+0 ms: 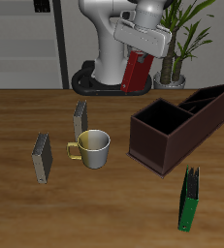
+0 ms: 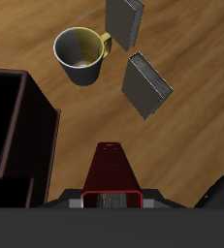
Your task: Place the red book into the left desk caddy's front compartment
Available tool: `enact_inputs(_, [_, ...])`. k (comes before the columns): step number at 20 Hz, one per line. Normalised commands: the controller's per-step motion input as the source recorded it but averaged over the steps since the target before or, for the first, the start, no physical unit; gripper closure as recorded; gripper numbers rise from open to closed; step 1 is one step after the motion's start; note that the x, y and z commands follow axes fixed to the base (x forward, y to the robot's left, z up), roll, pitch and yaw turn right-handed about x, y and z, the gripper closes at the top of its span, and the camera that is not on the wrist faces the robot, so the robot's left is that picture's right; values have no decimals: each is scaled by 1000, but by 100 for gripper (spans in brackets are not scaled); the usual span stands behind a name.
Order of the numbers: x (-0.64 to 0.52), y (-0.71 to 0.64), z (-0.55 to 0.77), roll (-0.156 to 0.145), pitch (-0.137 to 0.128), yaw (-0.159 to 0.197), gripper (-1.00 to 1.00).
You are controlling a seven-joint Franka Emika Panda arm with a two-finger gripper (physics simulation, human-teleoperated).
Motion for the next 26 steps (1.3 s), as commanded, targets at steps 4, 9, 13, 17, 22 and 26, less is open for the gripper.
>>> enact_inputs(4, [-107,132,-47,20,22,-28,100])
enact_inputs(9, [-106,226,-82,40,27,14,100])
enact_inputs(13, [-60,250,-45,33,10,20,100])
enact_inputs(17, [84,274,-72,29,28,4,100])
enact_inputs(22, [107,248,37,51,13,1,100])
enact_inputs(26, [40,205,93,52,-31,11,100])
